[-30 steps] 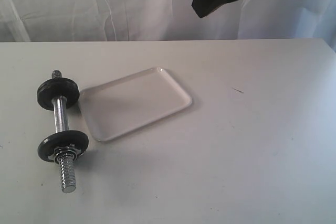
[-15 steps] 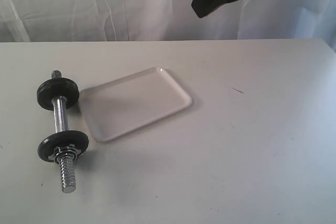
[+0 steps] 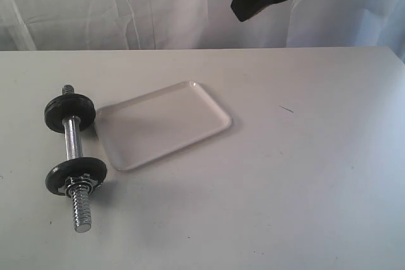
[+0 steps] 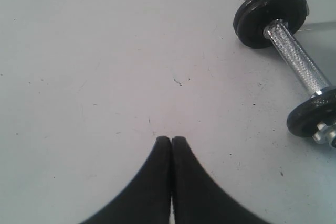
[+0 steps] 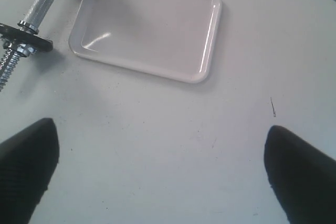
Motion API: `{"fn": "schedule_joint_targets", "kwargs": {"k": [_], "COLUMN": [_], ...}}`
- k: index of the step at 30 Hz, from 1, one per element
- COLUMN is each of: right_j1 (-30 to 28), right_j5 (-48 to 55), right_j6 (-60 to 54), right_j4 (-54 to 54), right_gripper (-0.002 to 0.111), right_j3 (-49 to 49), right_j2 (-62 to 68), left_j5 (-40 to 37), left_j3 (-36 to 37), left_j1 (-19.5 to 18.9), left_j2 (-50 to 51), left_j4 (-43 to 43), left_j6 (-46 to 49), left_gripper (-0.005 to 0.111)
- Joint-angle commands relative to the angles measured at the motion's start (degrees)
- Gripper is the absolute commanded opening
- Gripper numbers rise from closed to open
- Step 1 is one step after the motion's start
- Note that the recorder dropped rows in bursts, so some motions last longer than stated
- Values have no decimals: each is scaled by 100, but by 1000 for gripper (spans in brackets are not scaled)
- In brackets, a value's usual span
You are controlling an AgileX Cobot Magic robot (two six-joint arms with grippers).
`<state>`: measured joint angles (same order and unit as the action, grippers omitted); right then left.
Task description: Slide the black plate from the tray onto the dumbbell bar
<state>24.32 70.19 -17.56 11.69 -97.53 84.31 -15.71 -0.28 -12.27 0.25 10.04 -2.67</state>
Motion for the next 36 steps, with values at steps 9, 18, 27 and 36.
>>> {"fn": "schedule_joint_targets", "kwargs": {"k": [9, 18, 27, 36], "right_j1": [-40, -40, 32, 22], "right_j5": [-23, -61, -3422, -4774], "right_j6": [11, 610, 1335, 3041], "right_j4": [19, -244, -1101, -2484], "right_gripper": [105, 105, 105, 105], "right_j3": [46, 206, 2676, 6292], "right_j2": [-45, -172, -2358, -5038], "left_j5": [35, 35, 35, 35], "left_j3": [28, 28, 28, 28], "left_j1": [36, 36, 36, 36], "left_j2": [-25, -25, -25, -25], "left_j4": [7, 7, 7, 7], "left_j6": [-15, -15, -15, -15], "left_gripper": [0, 0, 0, 0]}}
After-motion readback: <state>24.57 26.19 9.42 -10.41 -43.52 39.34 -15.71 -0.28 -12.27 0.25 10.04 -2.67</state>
